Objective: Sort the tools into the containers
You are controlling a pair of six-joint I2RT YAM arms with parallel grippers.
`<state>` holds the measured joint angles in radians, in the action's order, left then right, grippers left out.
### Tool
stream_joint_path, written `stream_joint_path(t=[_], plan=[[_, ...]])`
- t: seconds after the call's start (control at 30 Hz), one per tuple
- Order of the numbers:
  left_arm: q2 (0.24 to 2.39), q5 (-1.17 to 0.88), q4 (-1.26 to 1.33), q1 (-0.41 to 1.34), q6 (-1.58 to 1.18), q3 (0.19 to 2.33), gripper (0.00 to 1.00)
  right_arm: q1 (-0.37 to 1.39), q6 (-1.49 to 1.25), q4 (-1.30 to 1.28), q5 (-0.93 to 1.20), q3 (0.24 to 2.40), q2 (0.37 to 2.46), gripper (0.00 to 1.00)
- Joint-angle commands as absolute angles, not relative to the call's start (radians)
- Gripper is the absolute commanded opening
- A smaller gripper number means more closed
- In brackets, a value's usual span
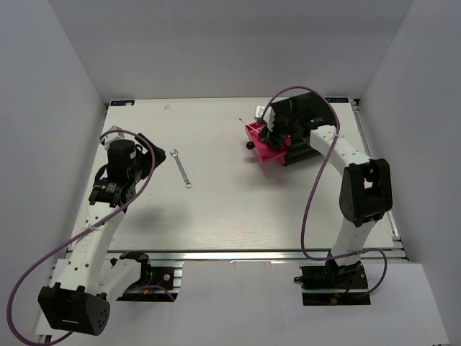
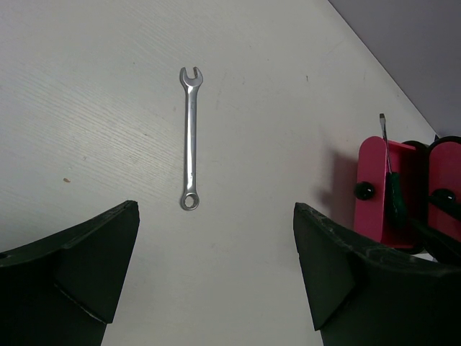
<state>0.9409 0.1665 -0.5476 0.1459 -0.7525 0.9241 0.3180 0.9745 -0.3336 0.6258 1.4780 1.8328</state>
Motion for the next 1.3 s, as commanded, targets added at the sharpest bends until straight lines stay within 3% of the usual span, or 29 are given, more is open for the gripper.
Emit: stream_joint_path(t=[0.0,0.3,0.57,0.83,1.27], plan=[[0.923,0.150,-0.534,0.147,-0.756,0.917,0.97,0.319,0.893,-0.293,0.666,1.537,1.802,0.50],[0.928,0.147,-0.526,0.147,-0.756,0.923,0.97,0.390,0.568,-0.186,0.502,1.716,1.946,0.46],[0.960,0.094,-0.499,0.147,-0.762,0.919,0.97,0.494,0.295,-0.146,0.165,1.897,2.114,0.38],[0.957,0.089,-0.494,0.147,-0.765,0.904,0.97,0.529,0.229,-0.124,-0.096,1.921,2.175,0.35],[0.968,0.083,-0.483,0.147,-0.764,0.894,0.97,0.529,0.213,-0.110,-0.175,1.931,2.197,0.35]])
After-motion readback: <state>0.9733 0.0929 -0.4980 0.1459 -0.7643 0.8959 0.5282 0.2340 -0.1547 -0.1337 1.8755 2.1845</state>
